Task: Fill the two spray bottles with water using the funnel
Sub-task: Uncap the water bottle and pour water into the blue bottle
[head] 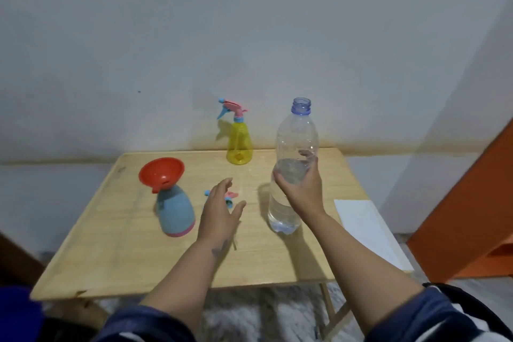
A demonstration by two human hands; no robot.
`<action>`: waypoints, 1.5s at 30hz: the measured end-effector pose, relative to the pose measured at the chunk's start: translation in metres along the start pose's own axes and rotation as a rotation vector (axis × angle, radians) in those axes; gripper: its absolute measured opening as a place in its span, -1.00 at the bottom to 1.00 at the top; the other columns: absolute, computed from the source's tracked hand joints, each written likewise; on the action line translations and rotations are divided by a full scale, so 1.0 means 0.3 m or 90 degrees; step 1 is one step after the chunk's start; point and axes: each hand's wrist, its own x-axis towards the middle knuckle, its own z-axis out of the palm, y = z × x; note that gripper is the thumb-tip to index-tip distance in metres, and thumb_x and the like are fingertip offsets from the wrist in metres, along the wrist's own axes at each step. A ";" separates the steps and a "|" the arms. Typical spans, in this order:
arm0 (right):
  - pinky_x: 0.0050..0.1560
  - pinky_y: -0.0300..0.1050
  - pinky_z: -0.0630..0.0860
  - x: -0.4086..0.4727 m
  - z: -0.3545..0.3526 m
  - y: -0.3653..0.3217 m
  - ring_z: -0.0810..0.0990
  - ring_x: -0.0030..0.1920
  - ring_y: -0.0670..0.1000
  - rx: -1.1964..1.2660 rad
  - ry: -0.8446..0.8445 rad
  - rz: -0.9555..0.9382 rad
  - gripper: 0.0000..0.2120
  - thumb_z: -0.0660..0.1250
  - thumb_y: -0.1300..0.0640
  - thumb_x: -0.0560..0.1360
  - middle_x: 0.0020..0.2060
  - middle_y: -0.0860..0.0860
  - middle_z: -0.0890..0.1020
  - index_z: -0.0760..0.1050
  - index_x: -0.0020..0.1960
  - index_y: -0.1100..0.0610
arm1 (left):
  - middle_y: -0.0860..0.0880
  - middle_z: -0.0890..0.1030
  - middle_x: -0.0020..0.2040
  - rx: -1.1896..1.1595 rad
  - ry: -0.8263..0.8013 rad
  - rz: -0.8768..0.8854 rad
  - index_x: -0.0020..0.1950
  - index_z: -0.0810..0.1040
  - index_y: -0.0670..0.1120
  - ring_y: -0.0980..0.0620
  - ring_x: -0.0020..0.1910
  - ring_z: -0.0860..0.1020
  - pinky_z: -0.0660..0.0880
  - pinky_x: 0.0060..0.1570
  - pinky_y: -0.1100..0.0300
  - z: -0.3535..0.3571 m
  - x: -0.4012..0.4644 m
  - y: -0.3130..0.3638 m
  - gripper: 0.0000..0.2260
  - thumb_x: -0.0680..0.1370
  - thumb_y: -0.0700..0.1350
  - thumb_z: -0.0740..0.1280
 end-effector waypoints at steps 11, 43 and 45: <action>-0.03 0.08 0.56 -0.005 0.004 -0.092 0.62 -0.03 0.20 -0.154 -0.066 -0.099 -0.03 0.45 0.04 0.34 -0.07 -0.05 0.57 -0.16 0.49 -0.16 | -0.09 0.40 0.15 0.054 0.247 -0.223 0.14 0.38 -0.12 -0.14 0.19 0.42 0.35 0.03 0.11 -0.196 -0.082 -0.188 -0.63 0.44 -0.13 0.47; -0.20 -0.07 0.48 -0.220 0.146 -0.420 0.57 -0.21 0.11 -0.515 -0.485 0.082 -0.07 0.52 -0.02 0.25 -0.18 0.11 0.64 -0.01 0.40 -0.17 | 0.08 0.54 0.05 -0.211 0.038 -0.071 0.23 0.48 -0.07 0.09 0.04 0.49 0.36 0.01 0.24 -0.341 0.124 -0.311 -0.58 0.42 -0.12 0.51; -0.19 -0.07 0.49 -0.222 0.156 -0.417 0.58 -0.20 0.11 -0.526 -0.492 0.090 -0.06 0.52 -0.03 0.25 -0.18 0.11 0.64 -0.02 0.42 -0.16 | 0.06 0.55 0.07 -0.217 0.031 -0.069 0.24 0.49 -0.08 0.09 0.05 0.49 0.37 0.02 0.24 -0.342 0.129 -0.313 -0.57 0.41 -0.13 0.51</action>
